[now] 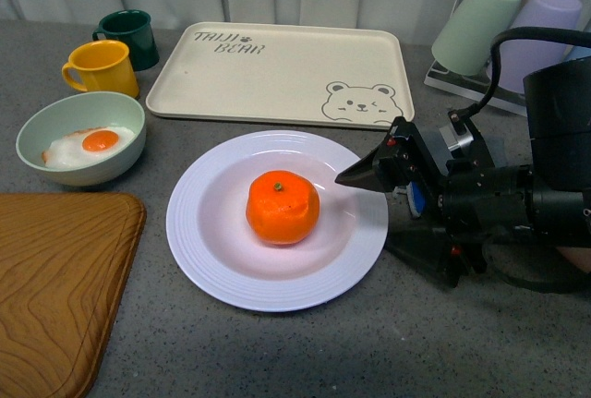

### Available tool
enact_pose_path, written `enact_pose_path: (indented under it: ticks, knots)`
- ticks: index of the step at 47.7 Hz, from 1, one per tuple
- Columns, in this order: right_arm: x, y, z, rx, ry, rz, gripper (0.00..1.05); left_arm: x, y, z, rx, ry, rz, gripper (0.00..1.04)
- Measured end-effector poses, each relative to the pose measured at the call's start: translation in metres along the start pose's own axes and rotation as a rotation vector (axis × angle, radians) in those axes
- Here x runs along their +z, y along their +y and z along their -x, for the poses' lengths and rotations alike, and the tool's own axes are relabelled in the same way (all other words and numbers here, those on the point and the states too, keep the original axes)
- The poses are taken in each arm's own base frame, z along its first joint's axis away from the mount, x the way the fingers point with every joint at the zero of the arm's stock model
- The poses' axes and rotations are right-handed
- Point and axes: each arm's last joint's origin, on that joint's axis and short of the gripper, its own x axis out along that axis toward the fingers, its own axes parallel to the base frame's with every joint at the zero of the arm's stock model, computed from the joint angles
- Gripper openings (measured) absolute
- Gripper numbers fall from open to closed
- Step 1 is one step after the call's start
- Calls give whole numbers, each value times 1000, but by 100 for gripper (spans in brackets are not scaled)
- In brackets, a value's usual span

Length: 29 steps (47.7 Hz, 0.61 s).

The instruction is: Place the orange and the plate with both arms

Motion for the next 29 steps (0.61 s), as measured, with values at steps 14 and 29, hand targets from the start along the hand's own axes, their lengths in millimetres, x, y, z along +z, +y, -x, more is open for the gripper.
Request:
enact_pose_path:
  ticks: [14, 29]
  knots:
    - [5, 6, -16, -1, 16, -10, 95, 0, 0, 0, 0, 0, 0, 98]
    - [13, 10, -28, -12, 4, -55, 77, 0, 0, 0, 0, 0, 0, 98]
